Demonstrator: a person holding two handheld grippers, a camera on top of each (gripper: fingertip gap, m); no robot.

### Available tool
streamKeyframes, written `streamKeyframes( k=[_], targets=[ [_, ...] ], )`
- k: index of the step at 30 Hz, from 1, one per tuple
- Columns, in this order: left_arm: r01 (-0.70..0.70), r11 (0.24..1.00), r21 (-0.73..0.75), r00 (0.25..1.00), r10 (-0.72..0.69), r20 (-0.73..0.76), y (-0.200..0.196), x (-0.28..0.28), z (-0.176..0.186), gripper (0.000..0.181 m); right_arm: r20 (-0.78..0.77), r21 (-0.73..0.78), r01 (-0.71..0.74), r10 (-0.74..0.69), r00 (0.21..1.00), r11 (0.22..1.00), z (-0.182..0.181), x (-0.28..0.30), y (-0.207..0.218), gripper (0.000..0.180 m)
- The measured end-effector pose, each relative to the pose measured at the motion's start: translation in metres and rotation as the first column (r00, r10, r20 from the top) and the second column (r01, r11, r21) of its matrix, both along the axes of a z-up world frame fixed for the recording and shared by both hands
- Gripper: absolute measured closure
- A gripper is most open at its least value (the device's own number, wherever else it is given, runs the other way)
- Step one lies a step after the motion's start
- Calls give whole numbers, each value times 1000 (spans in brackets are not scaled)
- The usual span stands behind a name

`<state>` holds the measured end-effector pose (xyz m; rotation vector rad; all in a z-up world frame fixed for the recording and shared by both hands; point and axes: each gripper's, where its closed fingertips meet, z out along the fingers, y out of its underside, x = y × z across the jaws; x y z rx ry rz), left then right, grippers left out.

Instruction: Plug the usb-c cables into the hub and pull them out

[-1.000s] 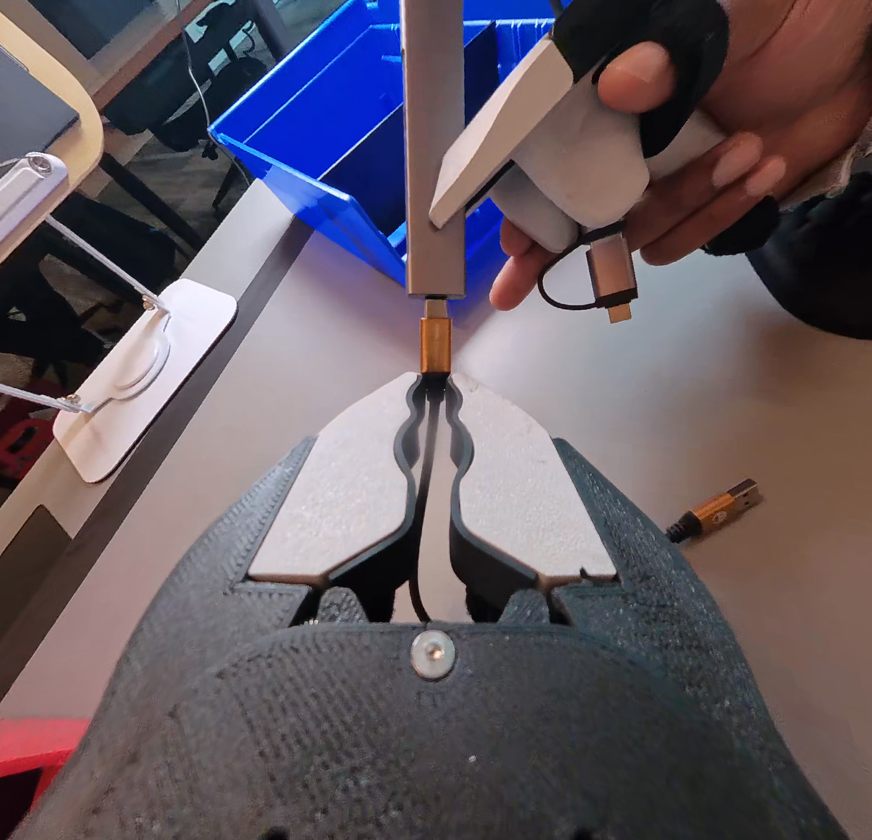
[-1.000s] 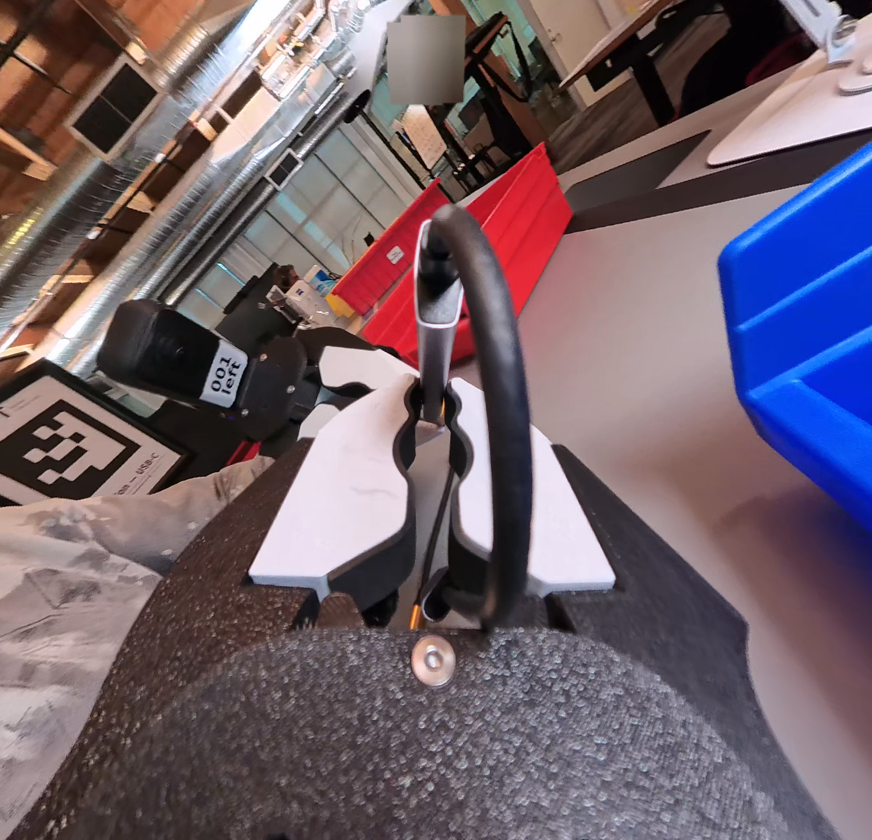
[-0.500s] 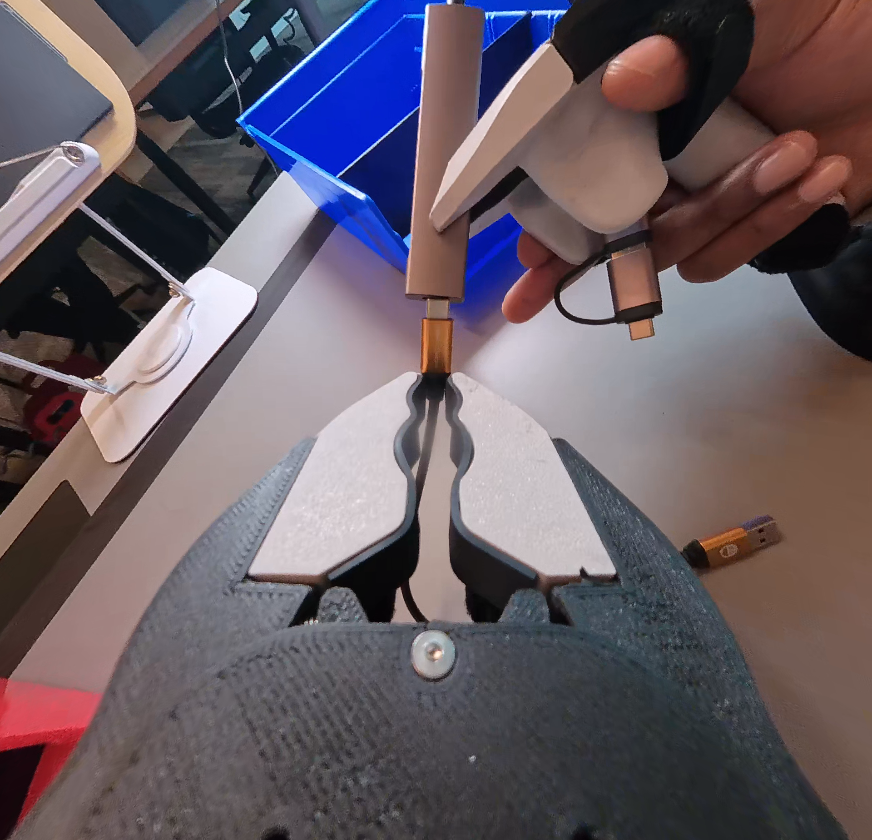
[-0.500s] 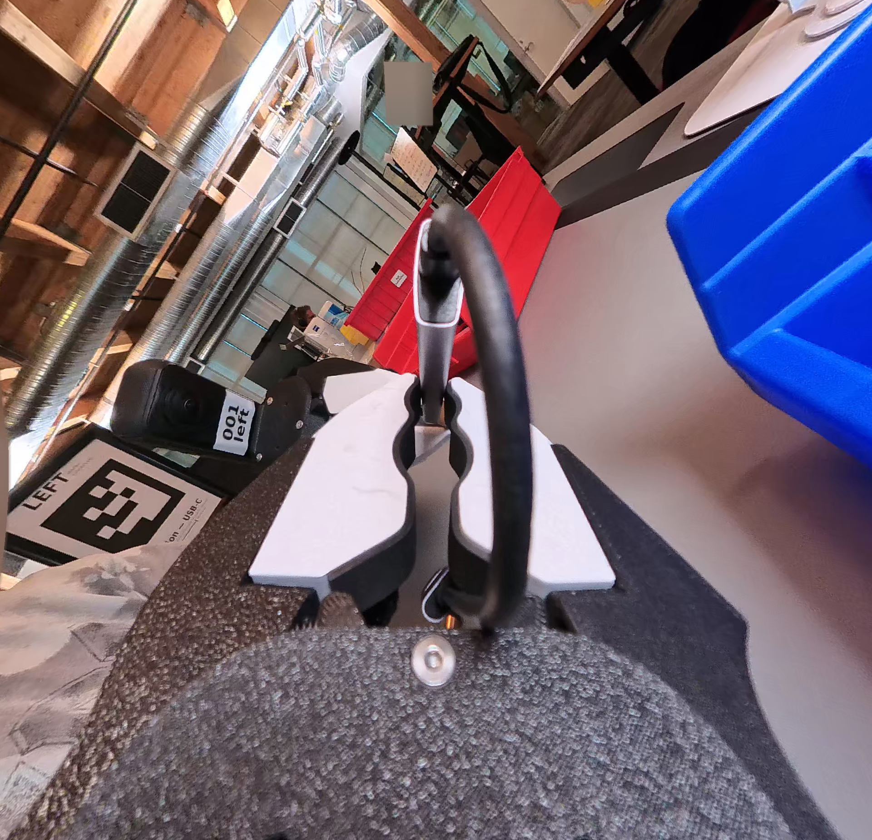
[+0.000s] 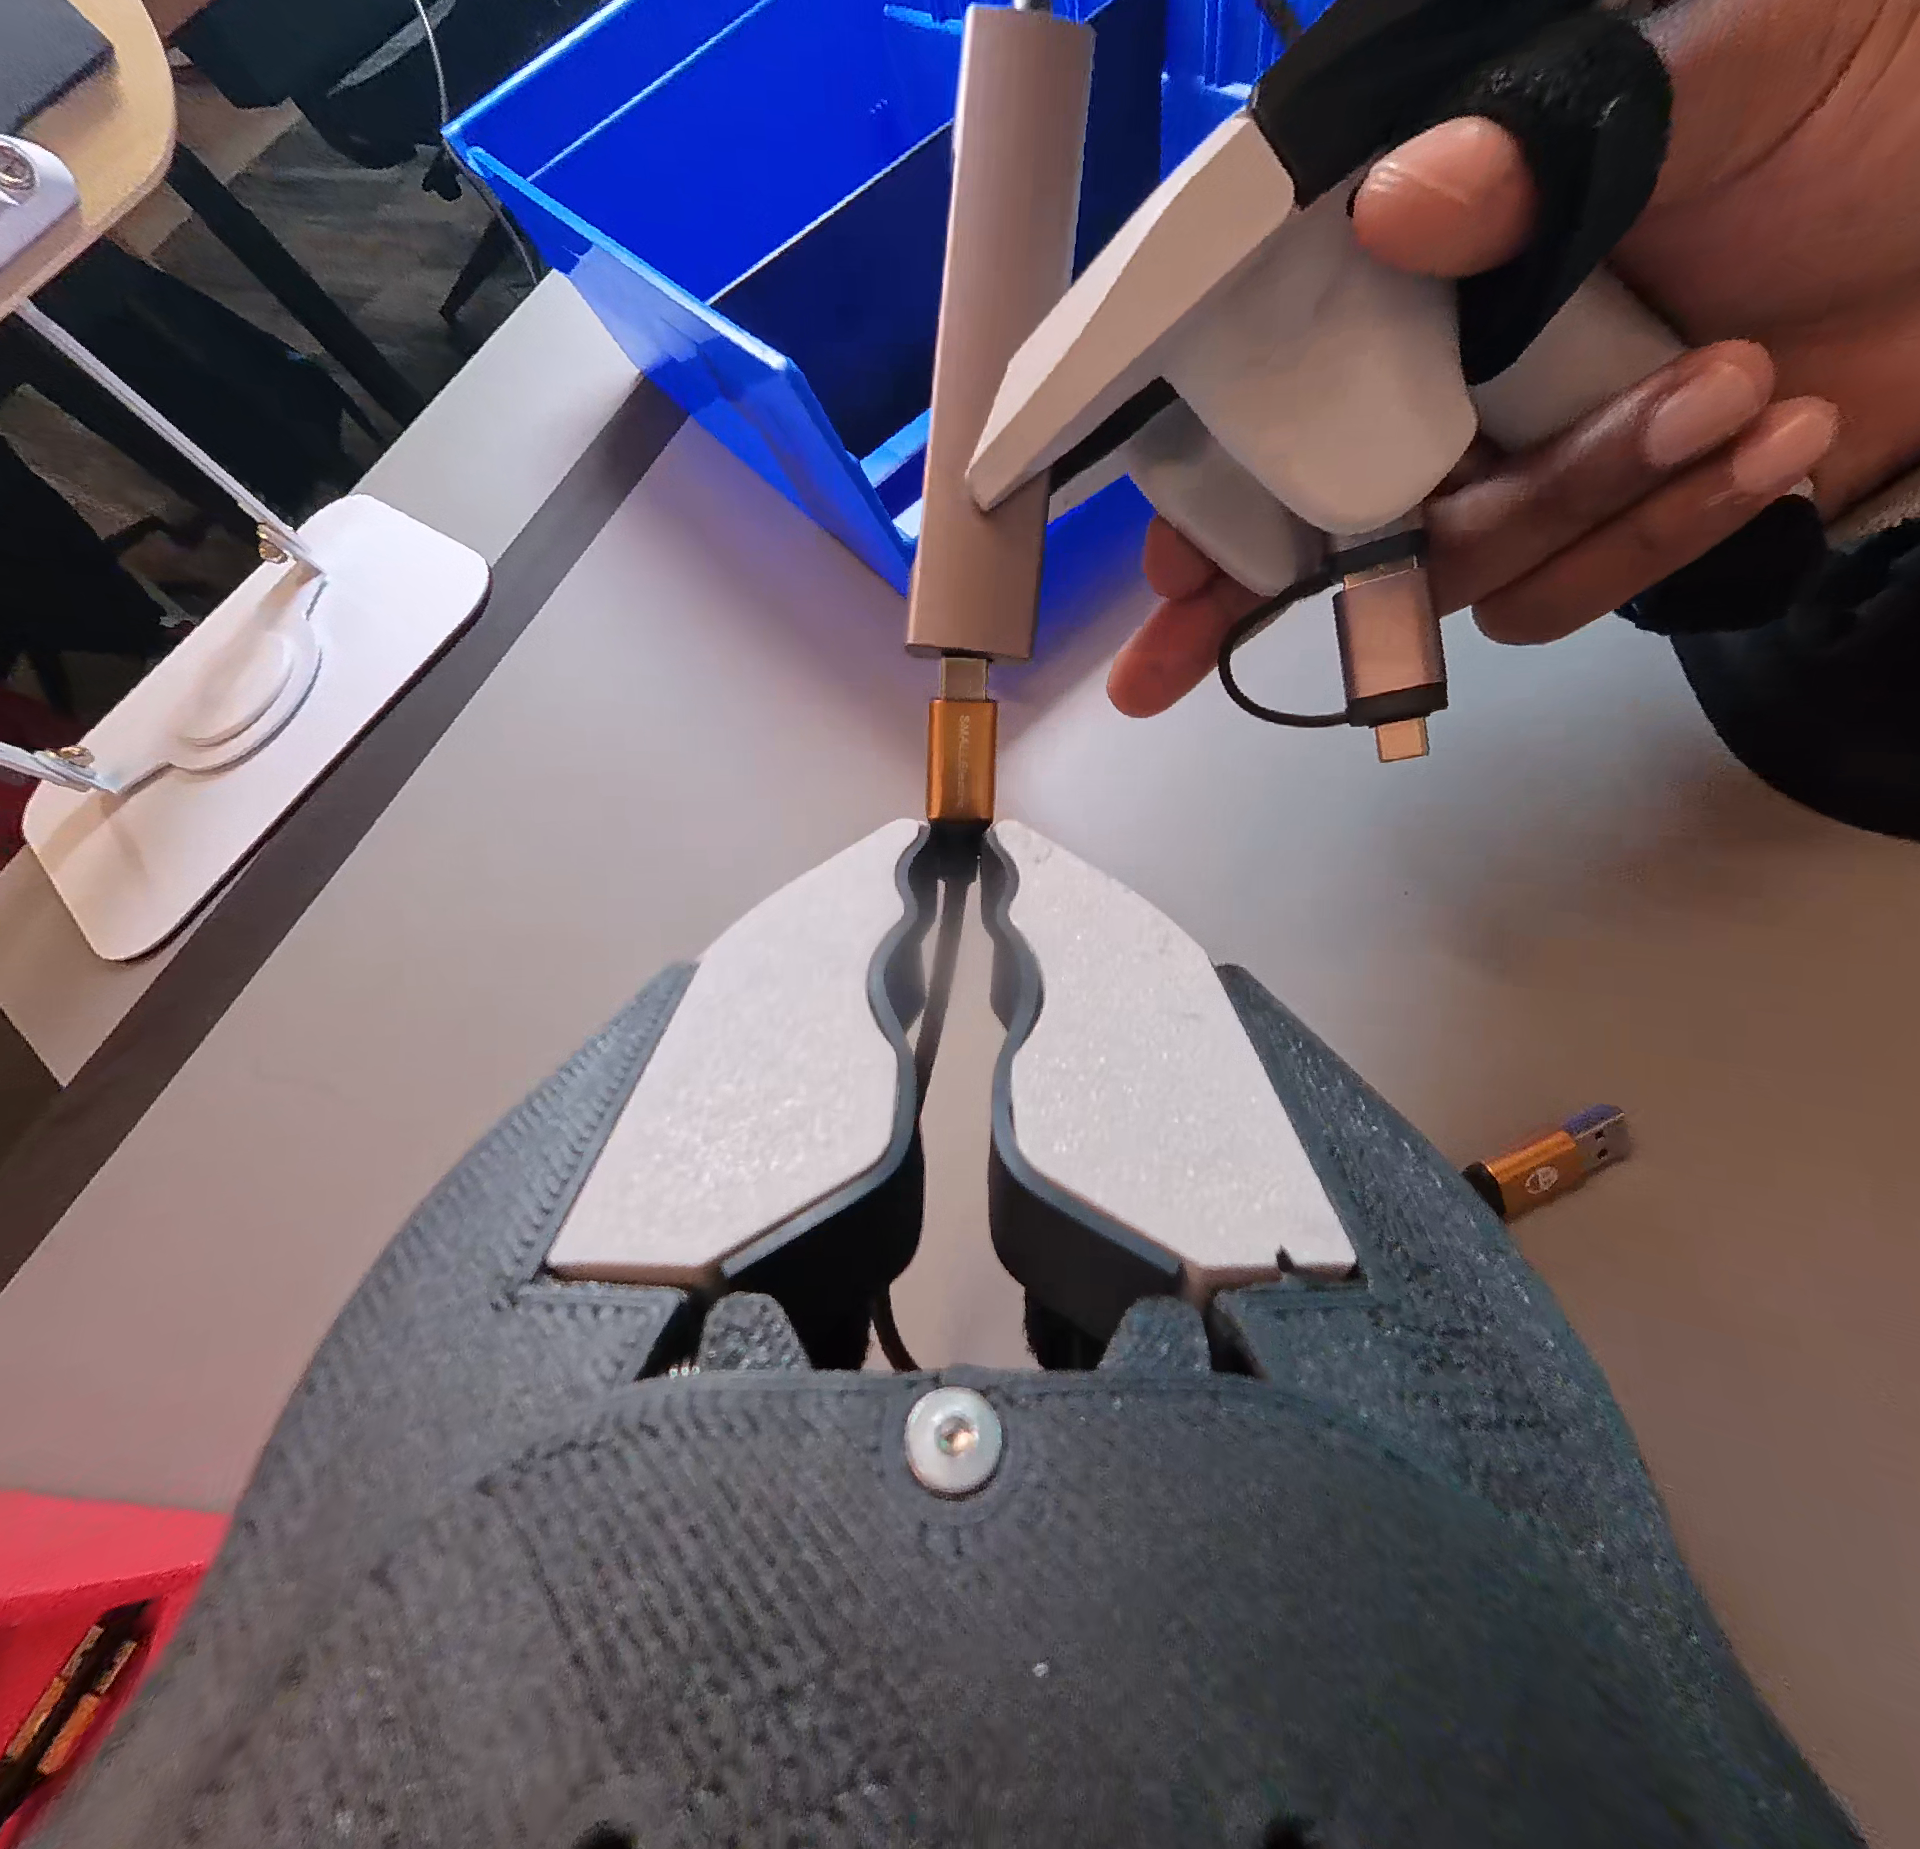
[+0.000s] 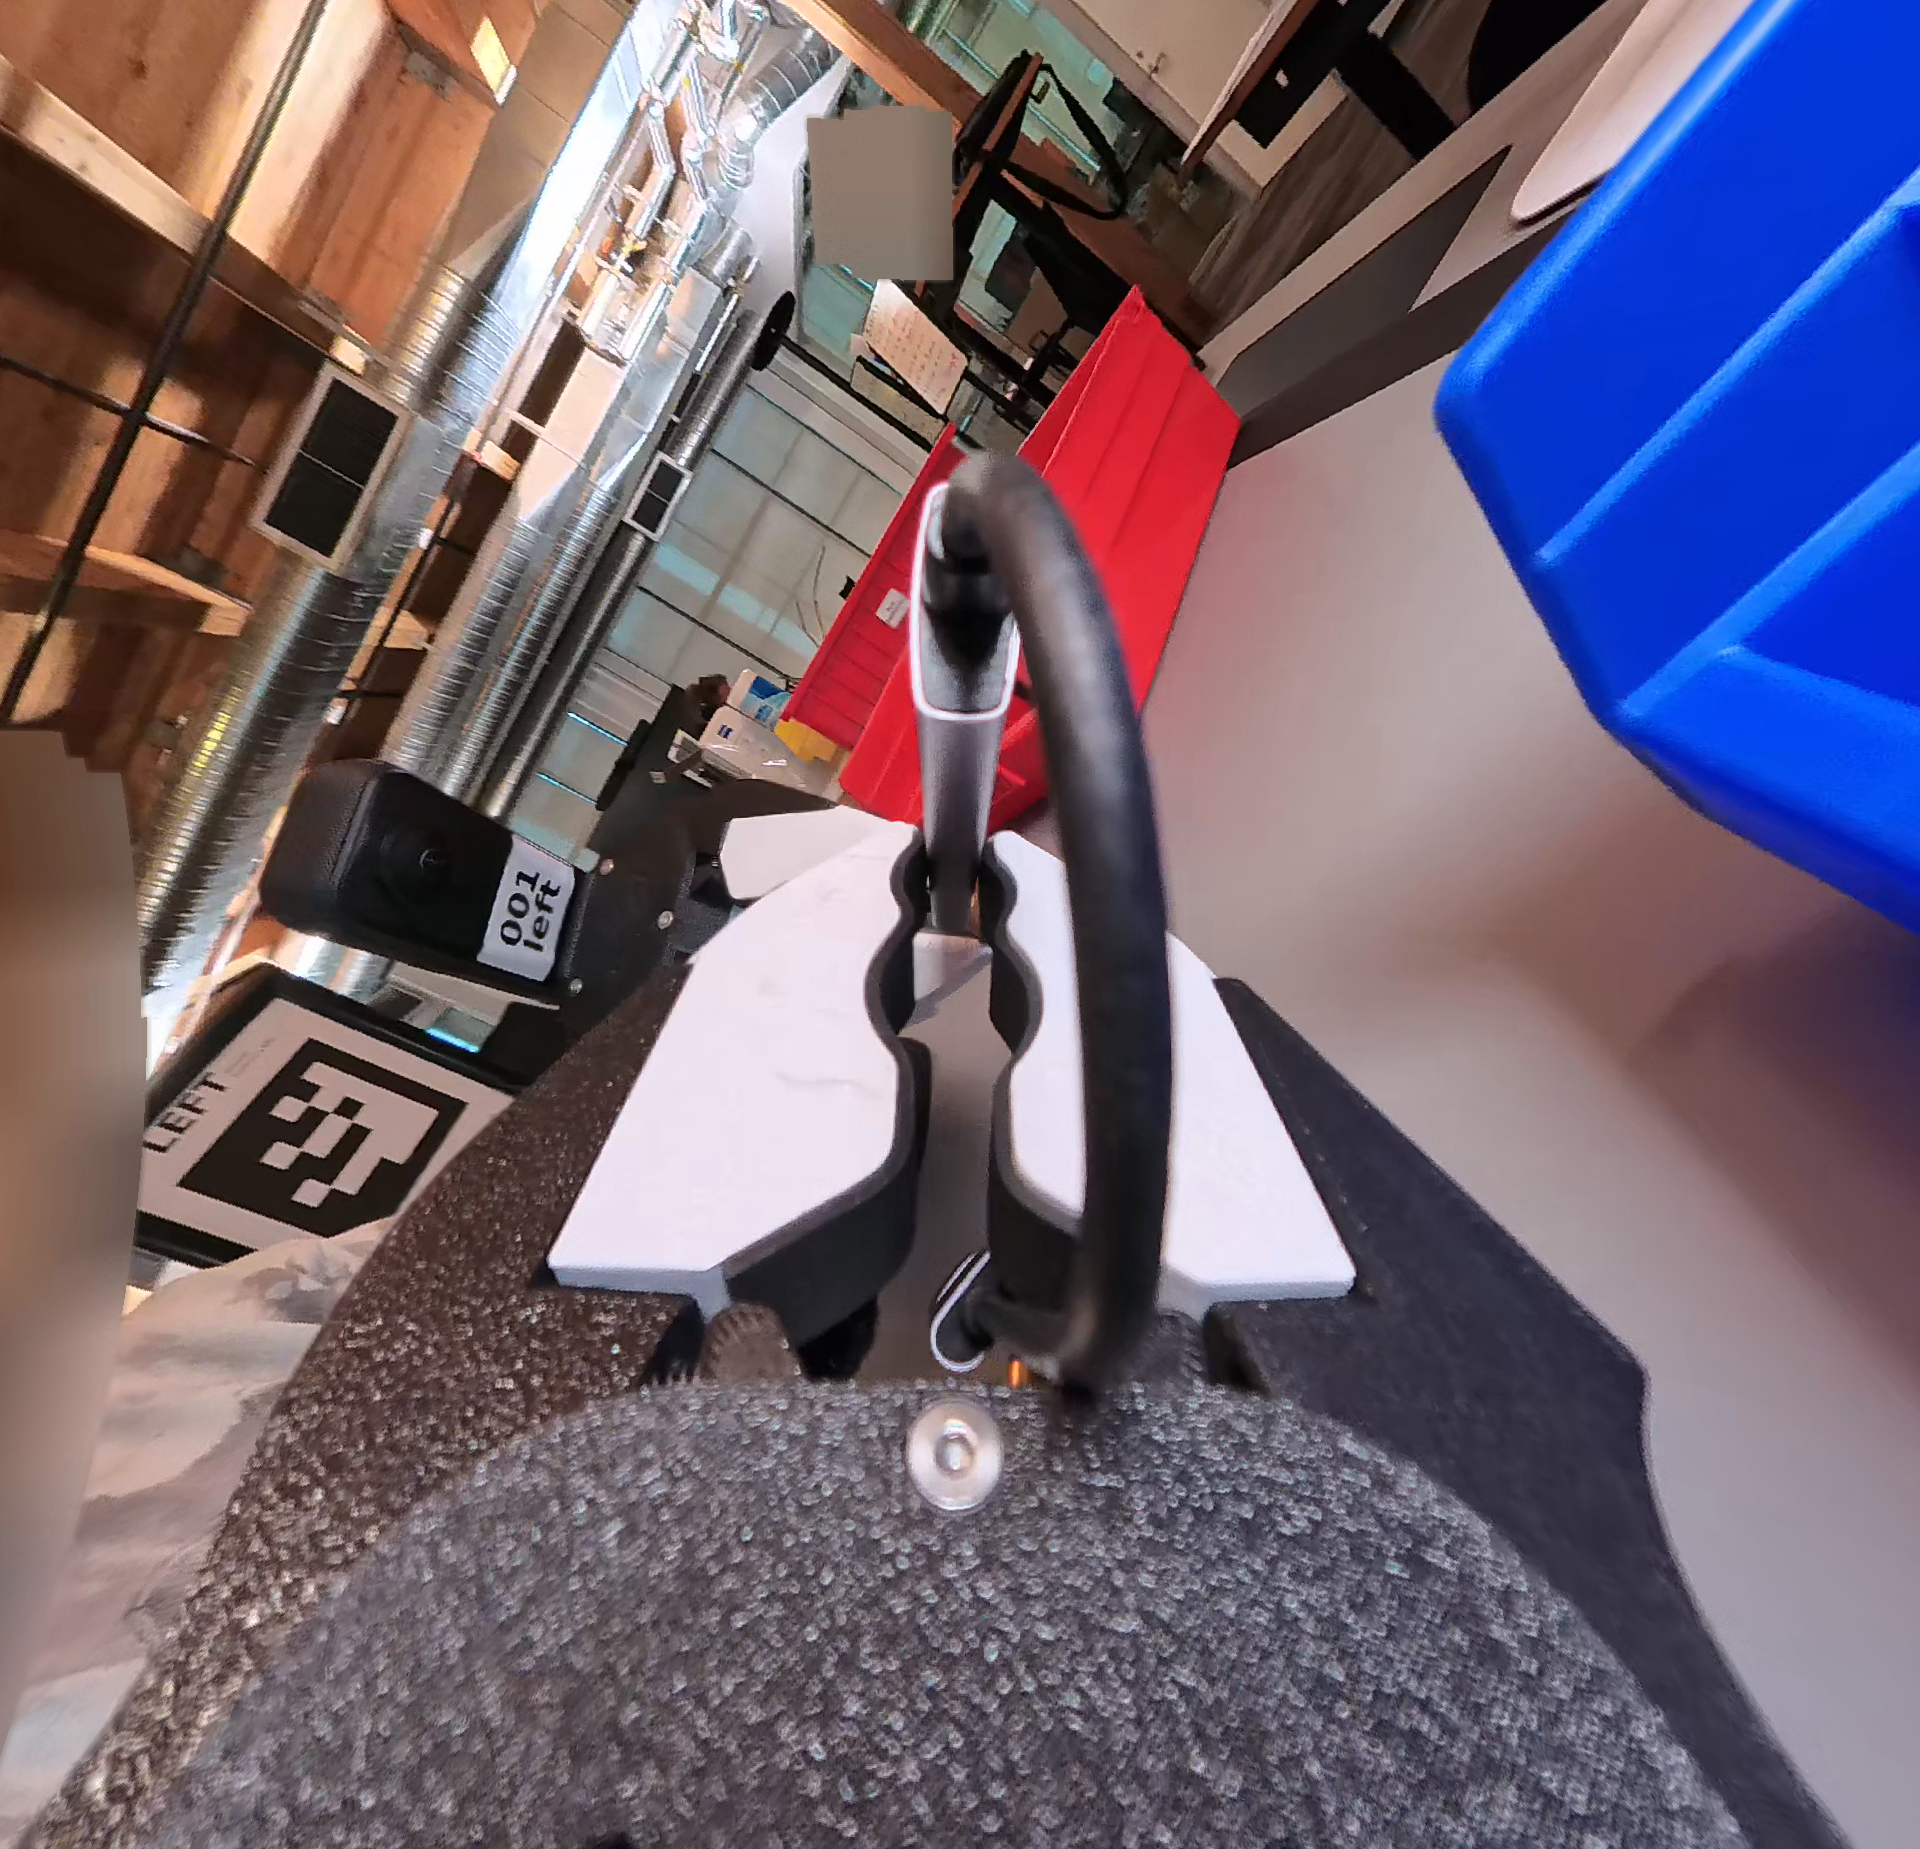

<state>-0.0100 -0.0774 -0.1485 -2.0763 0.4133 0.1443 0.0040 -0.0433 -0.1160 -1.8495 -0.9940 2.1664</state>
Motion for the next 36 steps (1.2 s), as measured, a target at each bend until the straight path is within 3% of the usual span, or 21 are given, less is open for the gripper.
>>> streamKeyframes(
  k=[5, 9, 15, 21, 23, 27, 32, 33, 36],
  targets=[
    [2, 1000, -20, 1000, -2, 9, -2, 0, -2, 173, 14, -18, -6, 7, 1000, 1000, -4, -1, -1, 171],
    [10, 1000, -29, 1000, -11, -3, -3, 1, -4, 173, 52, 129, 10, -17, 998, 992, -11, -2, -1, 171],
    [28, 1000, 7, 999, -28, -34, -1, 1, -3, 173, 34, 88, 4, -7, 999, 996, -9, -1, -2, 171],
    [77, 995, 62, 997, -78, 2, 1, 5, 1, 173, 13, 182, -2, -1, 1000, 983, -4, 3, -2, 171],
    [124, 989, 82, 986, -132, 104, -1, 8, 9, 172, -30, 177, -15, 21, 999, 984, 5, 5, -3, 171],
    [225, 972, 62, 889, -231, 396, -11, 12, 16, 152, -103, 163, -68, 85, 991, 984, 17, 10, -8, 171],
    [364, 930, 45, 749, -321, 580, -24, 24, 14, 164, -134, 252, -137, 175, 975, 958, 19, 14, -26, 171],
    [382, 923, 42, 737, -331, 589, -26, 27, 14, 172, -134, 272, -145, 186, 973, 951, 19, 14, -29, 171],
    [406, 914, 19, 746, -343, 571, -28, 32, 11, 174, -115, 333, -166, 215, 970, 928, 17, 17, -31, 171]
  ],
)
